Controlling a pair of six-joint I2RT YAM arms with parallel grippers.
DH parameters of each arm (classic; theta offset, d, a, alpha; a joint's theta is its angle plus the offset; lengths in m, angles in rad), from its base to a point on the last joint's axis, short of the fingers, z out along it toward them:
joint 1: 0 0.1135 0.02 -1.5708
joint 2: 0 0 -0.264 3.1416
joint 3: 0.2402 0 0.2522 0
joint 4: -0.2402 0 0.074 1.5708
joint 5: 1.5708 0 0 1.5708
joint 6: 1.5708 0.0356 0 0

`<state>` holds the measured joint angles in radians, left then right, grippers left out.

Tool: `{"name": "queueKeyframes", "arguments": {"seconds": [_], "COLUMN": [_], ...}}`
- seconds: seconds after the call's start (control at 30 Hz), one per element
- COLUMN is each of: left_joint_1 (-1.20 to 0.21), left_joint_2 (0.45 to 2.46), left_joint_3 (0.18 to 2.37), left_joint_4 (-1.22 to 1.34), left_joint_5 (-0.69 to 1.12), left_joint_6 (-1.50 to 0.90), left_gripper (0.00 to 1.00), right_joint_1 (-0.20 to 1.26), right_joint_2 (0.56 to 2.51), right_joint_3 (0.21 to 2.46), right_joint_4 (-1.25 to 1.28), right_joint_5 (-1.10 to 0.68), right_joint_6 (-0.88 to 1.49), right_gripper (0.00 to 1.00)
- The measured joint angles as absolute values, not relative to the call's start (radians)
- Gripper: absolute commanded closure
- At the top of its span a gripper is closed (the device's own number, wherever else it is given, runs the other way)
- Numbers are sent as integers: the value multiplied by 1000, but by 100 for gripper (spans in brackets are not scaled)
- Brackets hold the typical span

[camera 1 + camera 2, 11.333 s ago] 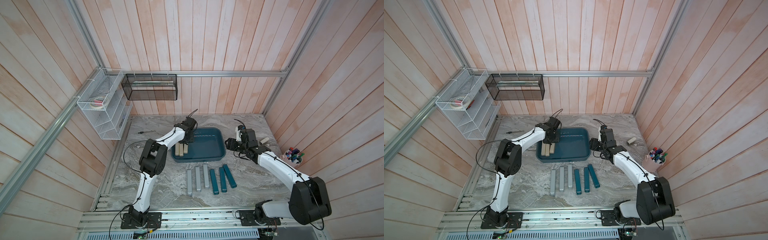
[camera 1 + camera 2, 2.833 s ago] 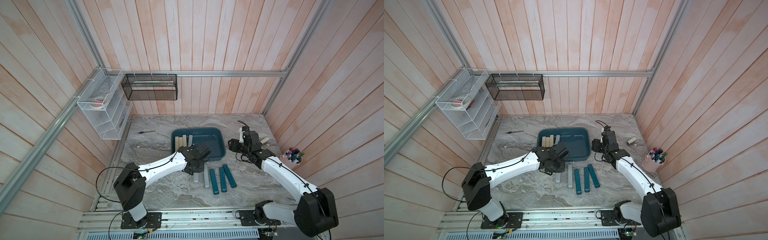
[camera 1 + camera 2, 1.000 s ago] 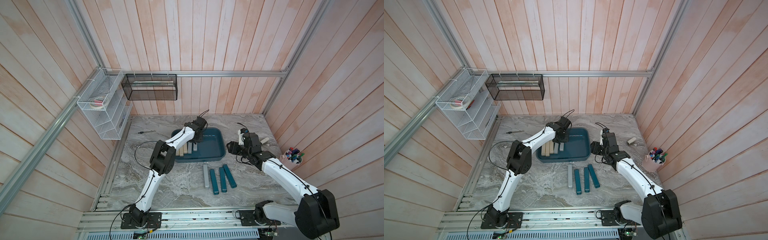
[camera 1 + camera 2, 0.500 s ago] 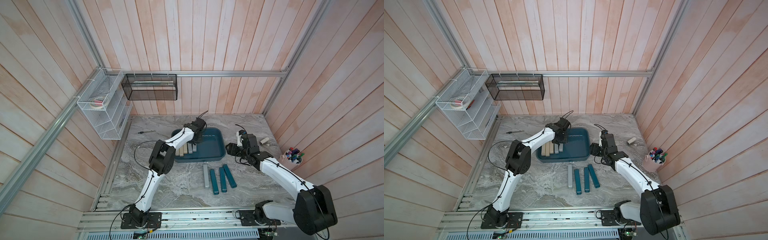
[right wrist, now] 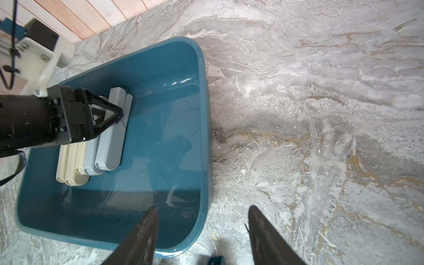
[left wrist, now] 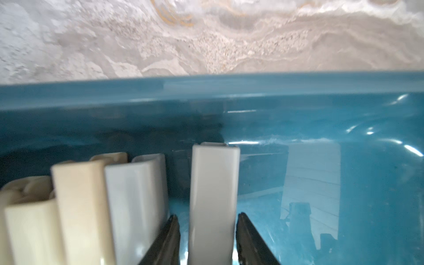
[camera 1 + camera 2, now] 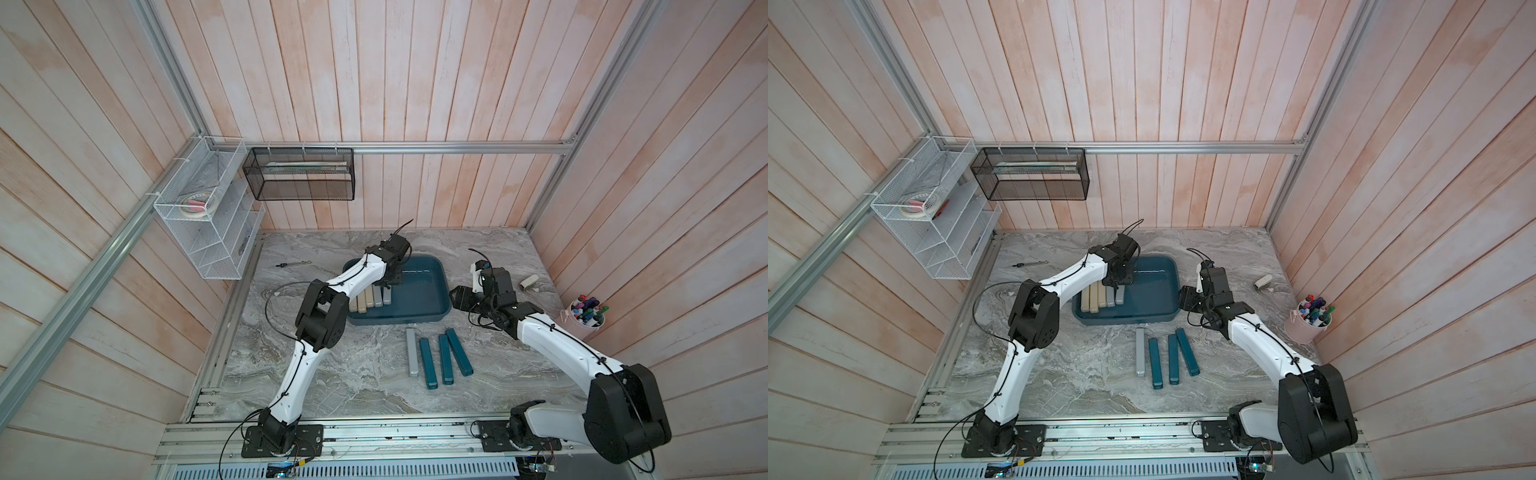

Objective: Put the pruning pliers into the storage box
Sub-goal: Place the pruning pliers in the storage box, then pick up the pruning pliers from the center of the board.

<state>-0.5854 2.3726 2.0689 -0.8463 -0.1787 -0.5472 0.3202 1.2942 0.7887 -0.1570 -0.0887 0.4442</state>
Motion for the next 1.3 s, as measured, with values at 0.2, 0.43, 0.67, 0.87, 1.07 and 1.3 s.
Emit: {"name": "queueKeyframes", "arguments": {"seconds": [0.2,0.43,0.67,0.87,1.07,1.3], "left_joint_1": [-595,-638,-676,-700,-749,-778], "left_joint_2": [2362,2230,1836,1584,1433,1299], "left_joint_3": [2160,2130,1700,1374,1162,1051], "left_joint_4": [-878,-891,-786,-716,-701,-682], "left_joint_5": [-180,-192,-208,-253,-270,-269], "left_joint_6": [-554,-557,-570,-615,-689,-778], "left_gripper": [54,53,38,37,38,38], "right_joint_1": [320,356,568,739,861,880], "right_joint_2": [1287,1231,1191,1217,1353,1467], "right_joint_3": [790,795,795,818,879,904], "right_joint_4": [-168,-214,-266,-335,-376,-384], "right_joint_5": [-89,-86,-28,46,93,88], "right_joint_6": [444,455,524,596,647,672], "right_gripper": [36,37,40,42,40,40]}}
